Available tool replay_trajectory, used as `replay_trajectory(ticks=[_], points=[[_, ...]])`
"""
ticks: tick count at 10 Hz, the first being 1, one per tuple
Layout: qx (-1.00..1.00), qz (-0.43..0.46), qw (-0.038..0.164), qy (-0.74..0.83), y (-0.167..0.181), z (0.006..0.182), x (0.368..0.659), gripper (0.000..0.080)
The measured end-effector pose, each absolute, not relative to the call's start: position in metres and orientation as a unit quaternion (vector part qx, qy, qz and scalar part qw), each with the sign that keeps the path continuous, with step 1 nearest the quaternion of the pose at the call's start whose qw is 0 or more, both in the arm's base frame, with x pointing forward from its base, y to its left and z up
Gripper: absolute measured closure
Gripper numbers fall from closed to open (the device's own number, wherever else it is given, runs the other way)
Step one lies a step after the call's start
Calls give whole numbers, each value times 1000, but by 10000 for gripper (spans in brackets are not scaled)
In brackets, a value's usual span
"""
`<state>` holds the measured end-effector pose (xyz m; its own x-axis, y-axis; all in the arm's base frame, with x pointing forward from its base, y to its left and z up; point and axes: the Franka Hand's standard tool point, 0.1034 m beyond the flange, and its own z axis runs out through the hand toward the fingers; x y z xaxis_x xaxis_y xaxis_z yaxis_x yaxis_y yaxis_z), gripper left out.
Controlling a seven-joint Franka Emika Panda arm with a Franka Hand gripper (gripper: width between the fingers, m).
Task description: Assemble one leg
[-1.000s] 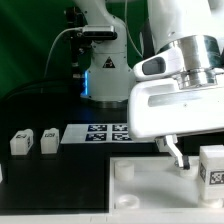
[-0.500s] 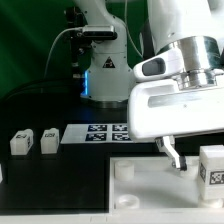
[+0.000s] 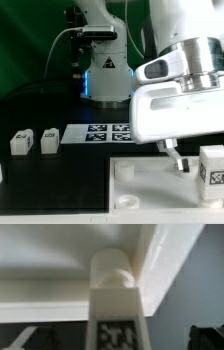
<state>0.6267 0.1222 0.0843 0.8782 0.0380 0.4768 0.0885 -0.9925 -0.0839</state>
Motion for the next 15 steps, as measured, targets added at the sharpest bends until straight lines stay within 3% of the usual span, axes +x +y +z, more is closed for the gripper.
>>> replay_trajectory(ticks=[1,4,8,9,10,11,12,15], points=[[-981,-184,58,-35,123,78,624,151],[-996,-24,73,-43,124,81,624,151],[-996,-10,72,-42,118,82,630,151],[-996,-10,72,-42,118,82,629,238],[-996,-10,72,-42,118,82,629,373],[-997,-9,72,-39,118,81,629,373],[-997,-9,72,-23,117,81,629,504],[-994,-2,73,81,116,81,630,504]])
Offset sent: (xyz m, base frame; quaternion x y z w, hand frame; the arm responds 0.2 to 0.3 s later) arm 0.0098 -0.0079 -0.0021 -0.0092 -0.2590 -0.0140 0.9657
